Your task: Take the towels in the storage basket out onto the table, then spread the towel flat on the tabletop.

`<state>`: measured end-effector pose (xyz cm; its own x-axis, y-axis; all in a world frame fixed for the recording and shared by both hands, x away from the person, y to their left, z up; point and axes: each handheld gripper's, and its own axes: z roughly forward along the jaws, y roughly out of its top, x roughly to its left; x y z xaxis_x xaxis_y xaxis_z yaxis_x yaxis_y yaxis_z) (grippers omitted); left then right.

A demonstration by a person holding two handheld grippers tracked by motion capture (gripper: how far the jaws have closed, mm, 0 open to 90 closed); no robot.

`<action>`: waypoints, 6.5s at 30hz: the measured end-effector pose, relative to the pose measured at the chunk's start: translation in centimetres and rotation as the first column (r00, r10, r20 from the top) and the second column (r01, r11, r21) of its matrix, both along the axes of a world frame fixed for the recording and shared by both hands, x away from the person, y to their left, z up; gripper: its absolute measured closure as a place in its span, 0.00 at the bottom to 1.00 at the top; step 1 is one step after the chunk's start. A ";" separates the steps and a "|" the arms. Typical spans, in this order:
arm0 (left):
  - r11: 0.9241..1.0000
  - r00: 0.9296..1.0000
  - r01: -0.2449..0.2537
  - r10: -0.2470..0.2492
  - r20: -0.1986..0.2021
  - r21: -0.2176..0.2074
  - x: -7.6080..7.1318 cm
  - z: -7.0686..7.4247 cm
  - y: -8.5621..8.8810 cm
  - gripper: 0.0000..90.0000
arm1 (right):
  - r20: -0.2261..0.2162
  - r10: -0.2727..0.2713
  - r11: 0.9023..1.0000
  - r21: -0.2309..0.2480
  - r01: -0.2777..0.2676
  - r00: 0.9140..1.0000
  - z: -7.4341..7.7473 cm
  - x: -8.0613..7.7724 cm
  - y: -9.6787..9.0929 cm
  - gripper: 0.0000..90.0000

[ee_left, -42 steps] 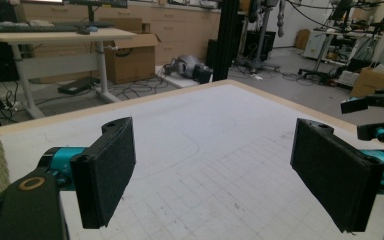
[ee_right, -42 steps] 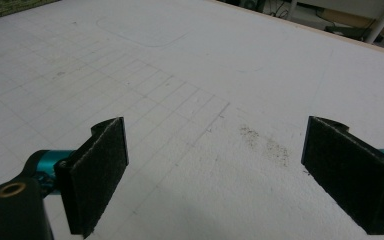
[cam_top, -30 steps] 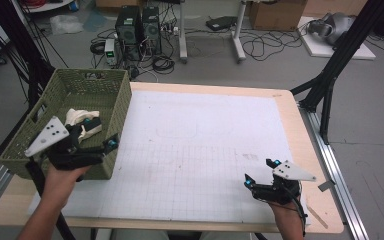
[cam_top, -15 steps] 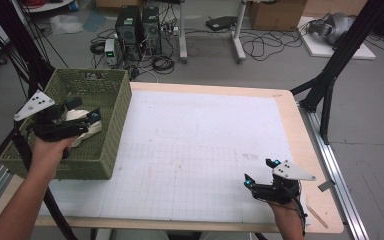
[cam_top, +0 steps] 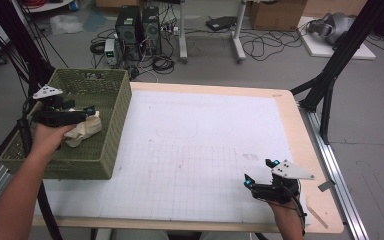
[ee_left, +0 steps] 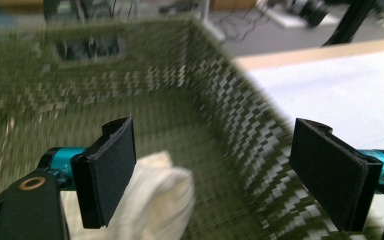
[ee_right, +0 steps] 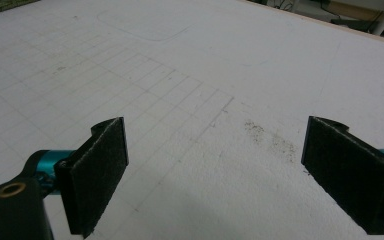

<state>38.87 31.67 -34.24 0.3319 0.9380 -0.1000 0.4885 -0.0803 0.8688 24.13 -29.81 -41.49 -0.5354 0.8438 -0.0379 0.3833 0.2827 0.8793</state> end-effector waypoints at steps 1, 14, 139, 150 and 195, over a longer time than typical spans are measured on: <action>1.000 1.000 -0.016 0.016 -0.024 0.015 0.3 -0.4 0.1 0.21 | 0.005 -0.002 1.000 0.000 0.002 1.000 0.0 0.0 0.0 0.12; 0.966 0.945 -0.154 0.206 -0.256 0.209 3.0 -4.5 1.0 0.22 | 0.013 0.010 1.000 -0.027 -0.010 1.000 0.0 -0.1 0.2 0.12; 0.885 0.885 0.466 -0.466 -0.012 0.003 -5.4 -8.7 -25.5 0.32 | 0.011 0.018 1.000 -0.003 -0.018 1.000 0.3 -0.3 0.2 0.12; 0.916 0.921 0.389 -0.387 0.041 -0.095 -8.2 -9.1 -18.4 0.30 | 0.007 0.018 1.000 -0.006 -0.018 1.000 0.2 -0.1 0.4 0.12; 0.926 0.937 0.347 -0.334 0.102 -0.151 -5.4 -4.9 -17.6 0.39 | -0.027 -0.019 1.000 -0.003 0.019 0.999 -0.3 0.6 0.1 0.12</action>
